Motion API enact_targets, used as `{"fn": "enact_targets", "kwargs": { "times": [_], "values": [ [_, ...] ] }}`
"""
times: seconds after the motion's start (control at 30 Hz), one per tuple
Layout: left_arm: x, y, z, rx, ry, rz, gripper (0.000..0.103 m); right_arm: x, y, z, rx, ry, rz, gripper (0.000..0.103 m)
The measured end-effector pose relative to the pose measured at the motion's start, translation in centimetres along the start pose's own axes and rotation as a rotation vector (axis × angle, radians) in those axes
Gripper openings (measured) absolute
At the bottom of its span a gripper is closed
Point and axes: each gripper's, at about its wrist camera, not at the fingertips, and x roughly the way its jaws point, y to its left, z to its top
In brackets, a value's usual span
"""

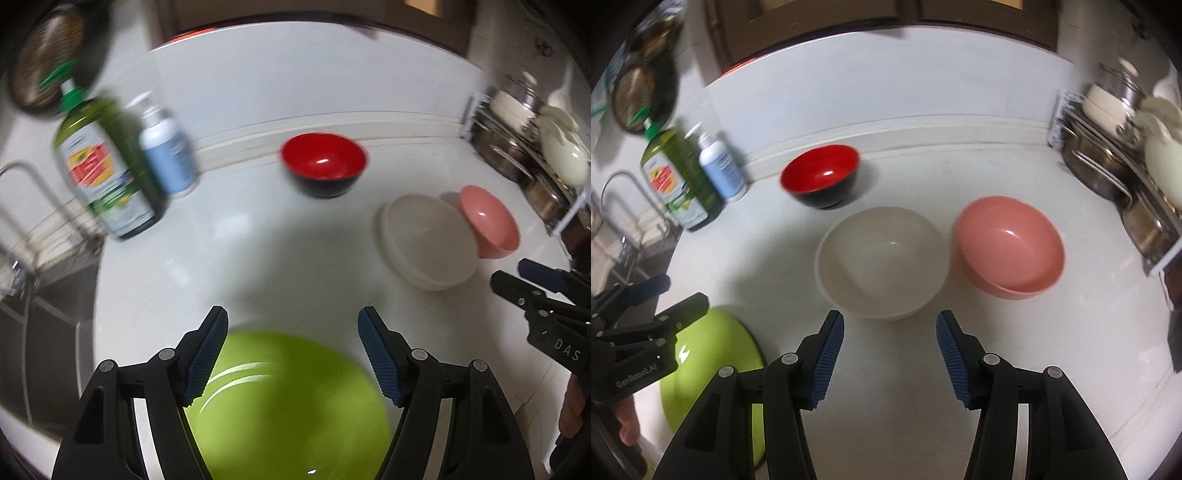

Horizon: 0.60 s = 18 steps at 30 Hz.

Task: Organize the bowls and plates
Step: 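Move both tools to the white bowl and close them on its rim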

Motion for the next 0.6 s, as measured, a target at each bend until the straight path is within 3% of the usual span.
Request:
{"fn": "enact_targets", "kwargs": {
  "times": [0.33, 0.6],
  "values": [
    [3.8, -4.2, 4.7, 0.098, -0.009, -0.074, 0.072, 2.6, -3.8, 1.1, 0.154, 0.022, -0.011, 0.053],
    [8.4, -6.9, 6.8, 0.17, 0.059, -0.118, 0.065, 5.3, -4.5, 1.8, 0.185, 0.063, 0.0, 0.045]
  ]
}}
